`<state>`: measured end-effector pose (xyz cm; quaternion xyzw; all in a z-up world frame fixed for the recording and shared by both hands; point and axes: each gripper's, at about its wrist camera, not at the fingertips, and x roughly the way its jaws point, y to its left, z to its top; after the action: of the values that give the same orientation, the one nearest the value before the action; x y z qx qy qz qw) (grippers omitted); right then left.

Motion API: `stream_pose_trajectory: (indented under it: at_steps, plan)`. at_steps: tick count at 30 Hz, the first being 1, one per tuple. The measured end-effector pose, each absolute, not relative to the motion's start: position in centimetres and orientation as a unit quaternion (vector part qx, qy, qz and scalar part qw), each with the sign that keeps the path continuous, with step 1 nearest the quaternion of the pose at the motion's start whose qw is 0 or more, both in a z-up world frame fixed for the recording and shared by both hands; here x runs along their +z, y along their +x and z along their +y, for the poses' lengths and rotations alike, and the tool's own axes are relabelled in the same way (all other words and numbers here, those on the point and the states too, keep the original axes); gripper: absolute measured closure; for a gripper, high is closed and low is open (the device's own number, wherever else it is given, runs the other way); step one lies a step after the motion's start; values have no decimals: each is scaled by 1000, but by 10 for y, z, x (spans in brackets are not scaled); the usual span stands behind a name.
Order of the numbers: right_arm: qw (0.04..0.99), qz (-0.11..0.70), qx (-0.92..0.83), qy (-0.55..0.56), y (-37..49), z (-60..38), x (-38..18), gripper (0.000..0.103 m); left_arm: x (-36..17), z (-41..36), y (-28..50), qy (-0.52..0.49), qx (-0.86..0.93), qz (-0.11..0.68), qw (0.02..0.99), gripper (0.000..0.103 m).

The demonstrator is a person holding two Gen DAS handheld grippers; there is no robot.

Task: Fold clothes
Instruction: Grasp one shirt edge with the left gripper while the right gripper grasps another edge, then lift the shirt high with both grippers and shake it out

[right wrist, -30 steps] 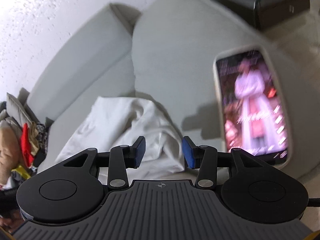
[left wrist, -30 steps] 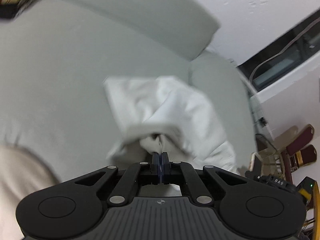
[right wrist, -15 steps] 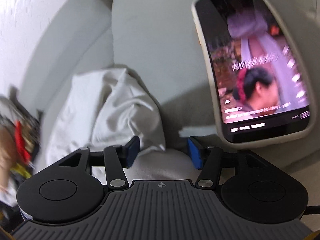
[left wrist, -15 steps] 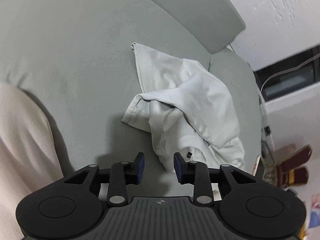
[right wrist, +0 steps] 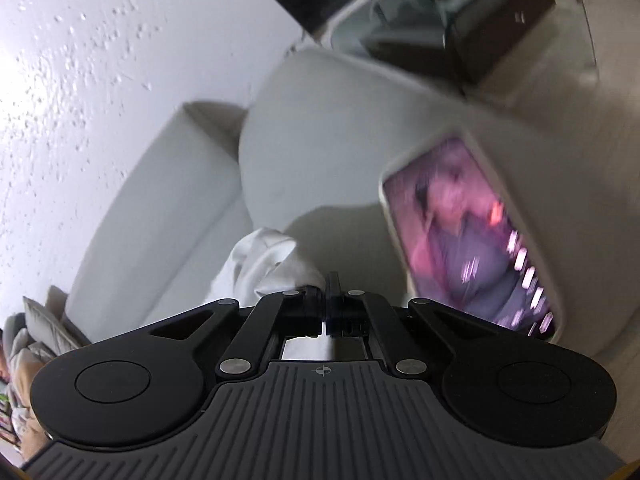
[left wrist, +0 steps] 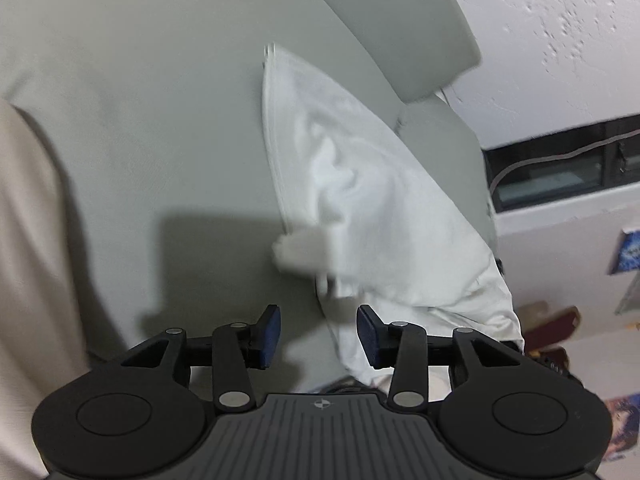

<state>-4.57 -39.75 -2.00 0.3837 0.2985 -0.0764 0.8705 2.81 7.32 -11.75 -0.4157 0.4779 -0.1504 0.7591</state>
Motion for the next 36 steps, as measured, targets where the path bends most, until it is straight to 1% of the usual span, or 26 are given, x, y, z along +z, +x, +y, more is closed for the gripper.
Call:
stream_pose_trajectory:
  at_steps: [6,9,11,12,13,14,15,18,20,23,25,28,30,31,33,35,36]
  plan:
    - [866,310,-99,380,-40,-398,-21,102,-121,40,35,-390,-186,491,756,63]
    - [863,315,-98,382,-44,-404,-23,102,-121,28,42,-365,-178,491,771,64]
    - [862,317,-98,383,-40,-402,-27,102,-124,25,51,-373,-165,489,771,77]
    - [862,319,-98,383,-39,-402,-29,102,-124,25,56,-376,-156,491,770,80]
    - [861,320,-97,383,-39,-402,-31,102,-124,24,59,-374,-143,492,773,87]
    - [861,321,-96,383,-39,-402,-32,102,-124,23,64,-364,-129,496,778,90]
    - [861,323,-95,383,-40,-402,-33,102,-124,23,67,-355,-122,498,782,93]
    - [860,325,-93,382,-40,-401,-36,102,-127,27,69,-355,-116,501,781,94]
    - [859,329,-93,382,-42,-401,-36,102,-114,28,66,-332,-121,509,785,101]
    - [845,351,-95,392,-45,-399,-33,102,-72,38,59,-283,-150,503,803,101]
    - [830,371,-87,408,-46,-399,-32,102,-34,61,51,-316,-184,480,798,102]
    - [798,409,-35,440,-47,-390,-26,102,33,100,39,-368,-223,405,806,103]
    - [773,427,25,468,-47,-373,-19,102,80,119,36,-379,-239,356,820,103]
    - [762,424,60,486,-46,-364,-13,102,104,128,35,-384,-247,331,826,103]
    - [758,372,135,519,-39,-347,23,102,158,146,39,-401,-265,271,834,103]
    - [771,289,186,535,-32,-338,74,102,212,162,37,-404,-279,182,852,103]
    - [783,246,183,542,-33,-338,97,102,232,168,33,-394,-253,150,871,103]
